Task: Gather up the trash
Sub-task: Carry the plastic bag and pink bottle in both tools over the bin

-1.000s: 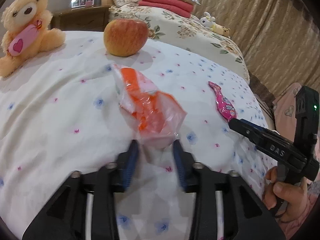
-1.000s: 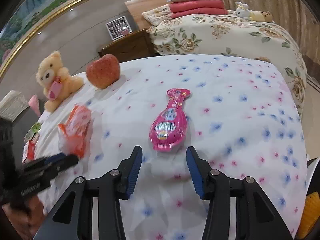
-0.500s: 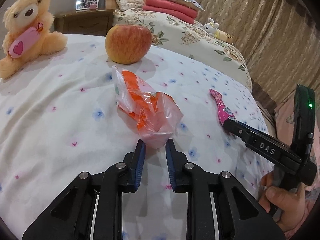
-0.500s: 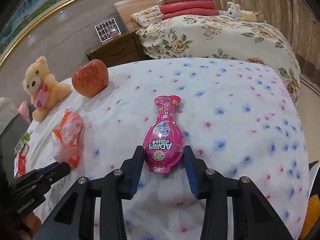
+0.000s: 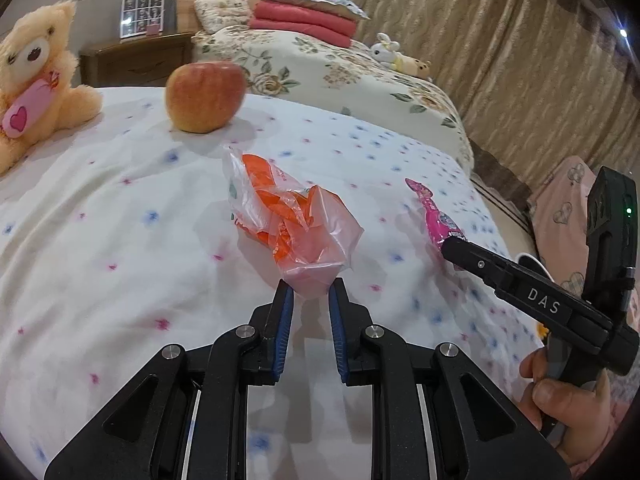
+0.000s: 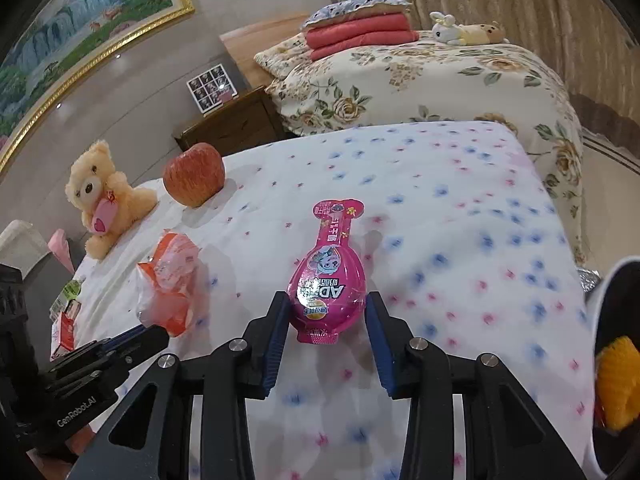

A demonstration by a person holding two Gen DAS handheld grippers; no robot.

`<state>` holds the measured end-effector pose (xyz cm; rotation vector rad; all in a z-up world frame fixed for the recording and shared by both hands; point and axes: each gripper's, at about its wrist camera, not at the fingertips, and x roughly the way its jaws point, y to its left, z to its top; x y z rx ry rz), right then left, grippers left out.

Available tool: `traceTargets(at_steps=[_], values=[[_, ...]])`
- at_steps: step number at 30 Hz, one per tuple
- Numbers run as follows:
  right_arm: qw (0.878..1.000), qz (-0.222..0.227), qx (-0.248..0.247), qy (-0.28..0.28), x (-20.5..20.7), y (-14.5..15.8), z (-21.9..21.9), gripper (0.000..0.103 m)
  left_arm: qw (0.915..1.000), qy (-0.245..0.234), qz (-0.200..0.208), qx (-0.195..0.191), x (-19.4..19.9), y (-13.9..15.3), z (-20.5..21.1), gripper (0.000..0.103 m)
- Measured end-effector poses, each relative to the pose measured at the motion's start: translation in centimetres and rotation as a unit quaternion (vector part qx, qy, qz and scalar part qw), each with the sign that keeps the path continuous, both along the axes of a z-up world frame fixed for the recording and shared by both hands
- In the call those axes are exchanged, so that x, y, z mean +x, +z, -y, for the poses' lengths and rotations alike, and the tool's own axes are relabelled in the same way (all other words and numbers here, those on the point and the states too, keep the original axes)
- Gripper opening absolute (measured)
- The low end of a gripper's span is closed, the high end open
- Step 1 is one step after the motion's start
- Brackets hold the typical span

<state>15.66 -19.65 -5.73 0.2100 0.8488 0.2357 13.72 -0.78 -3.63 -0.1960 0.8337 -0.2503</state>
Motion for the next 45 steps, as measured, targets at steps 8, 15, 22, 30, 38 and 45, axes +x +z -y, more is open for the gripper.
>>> traceTargets(at_steps=[8,15,22,30,38,45], values=[[1.000,0.000,0.002,-0.016,-2.9,0.1,1.7,0.038,0.9995,-0.030,0.006,-0.002,-1.4,0.4,2.1,0.017],[1.000,-0.025,0.004,-0.014,-3.9,-0.9,2.1,0.046,0.9992,-0.039,0.006,-0.002,-2.3,0.4,2.9,0.017],[0.999,-0.024,-0.046,-0.006,-3.2,-1.2,0.3,0.068,0.9995,-0.031,0.008,-0.001,-2.6,0.5,2.2,0.017],[0.997,-0.026,-0.068,-0.019,-3.6,-1.3,1.1,0.045,0.9994,-0.034,0.009,-0.003,-2.9,0.7,2.4,0.017],[0.998,-0.006,-0.037,-0.042,-5.6,0.0,3.5,0.045,0.9979,-0.063,0.013,0.000,-3.8,0.9,4.9,0.017],[0.998,0.005,-0.016,-0.068,-7.5,1.0,6.4,0.045,0.9954,-0.095,0.013,0.005,-4.7,1.0,7.7,0.017]])
